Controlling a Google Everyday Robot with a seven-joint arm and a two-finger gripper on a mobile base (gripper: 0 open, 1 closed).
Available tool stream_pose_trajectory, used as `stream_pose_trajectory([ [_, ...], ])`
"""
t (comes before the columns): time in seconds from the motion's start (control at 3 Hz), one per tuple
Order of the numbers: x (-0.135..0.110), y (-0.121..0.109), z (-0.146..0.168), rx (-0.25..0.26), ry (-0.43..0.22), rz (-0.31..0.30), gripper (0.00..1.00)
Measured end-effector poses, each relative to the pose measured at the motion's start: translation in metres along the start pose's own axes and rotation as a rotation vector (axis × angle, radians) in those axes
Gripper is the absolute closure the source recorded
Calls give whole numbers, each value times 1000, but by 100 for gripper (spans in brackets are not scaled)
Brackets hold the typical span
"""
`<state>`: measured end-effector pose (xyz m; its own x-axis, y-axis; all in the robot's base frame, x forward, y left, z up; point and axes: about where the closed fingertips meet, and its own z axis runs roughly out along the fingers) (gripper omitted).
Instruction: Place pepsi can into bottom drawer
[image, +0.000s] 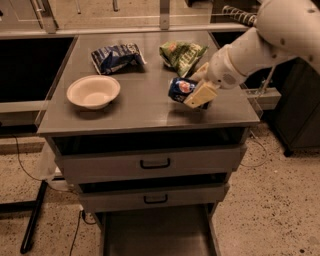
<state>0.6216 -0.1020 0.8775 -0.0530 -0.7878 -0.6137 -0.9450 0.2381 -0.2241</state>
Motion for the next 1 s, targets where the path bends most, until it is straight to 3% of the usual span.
stream_pose_trajectory([
  [0.33, 7, 36, -37, 40, -40, -31, 100],
  [0.67, 32, 83, -61, 71, -36, -45, 100],
  [1.0, 58, 125, -64, 80, -26, -26, 100],
])
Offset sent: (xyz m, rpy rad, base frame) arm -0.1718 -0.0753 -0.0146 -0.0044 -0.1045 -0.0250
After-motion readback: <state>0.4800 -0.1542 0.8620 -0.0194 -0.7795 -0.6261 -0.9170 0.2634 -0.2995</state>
